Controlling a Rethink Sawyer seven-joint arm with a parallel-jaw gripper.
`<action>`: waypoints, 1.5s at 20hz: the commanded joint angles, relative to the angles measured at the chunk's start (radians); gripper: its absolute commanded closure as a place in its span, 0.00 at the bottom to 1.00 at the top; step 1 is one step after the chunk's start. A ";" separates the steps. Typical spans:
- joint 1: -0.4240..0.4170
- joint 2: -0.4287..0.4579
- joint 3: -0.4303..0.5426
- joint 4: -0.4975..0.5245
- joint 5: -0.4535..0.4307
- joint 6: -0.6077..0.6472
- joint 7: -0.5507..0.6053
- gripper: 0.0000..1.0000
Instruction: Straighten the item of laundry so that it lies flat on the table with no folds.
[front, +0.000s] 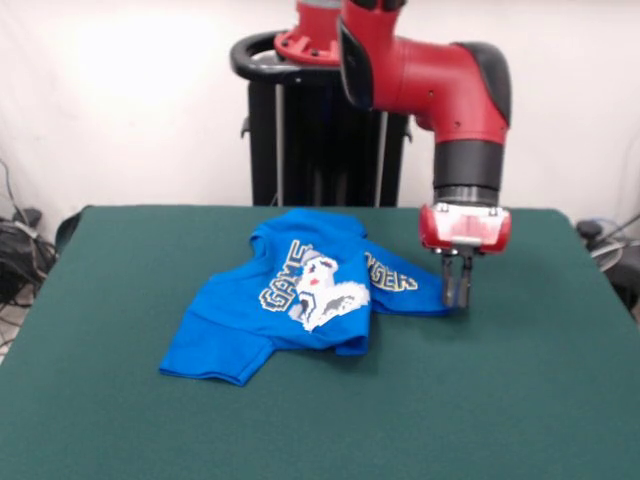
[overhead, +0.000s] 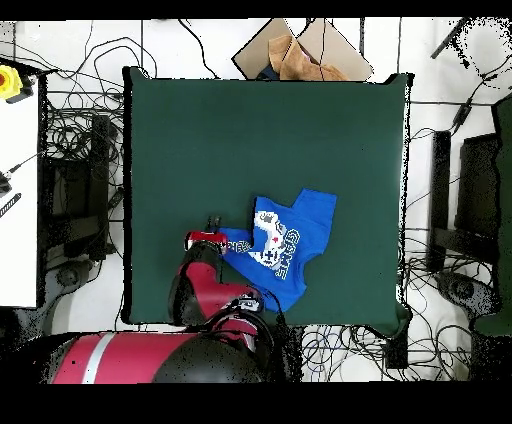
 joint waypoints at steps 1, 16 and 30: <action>0.010 -0.003 0.141 -0.097 0.049 0.139 0.204 1.00; 0.307 0.085 -0.121 -0.067 0.556 0.107 0.151 1.00; 0.198 0.130 -0.158 -0.127 0.472 0.130 0.153 1.00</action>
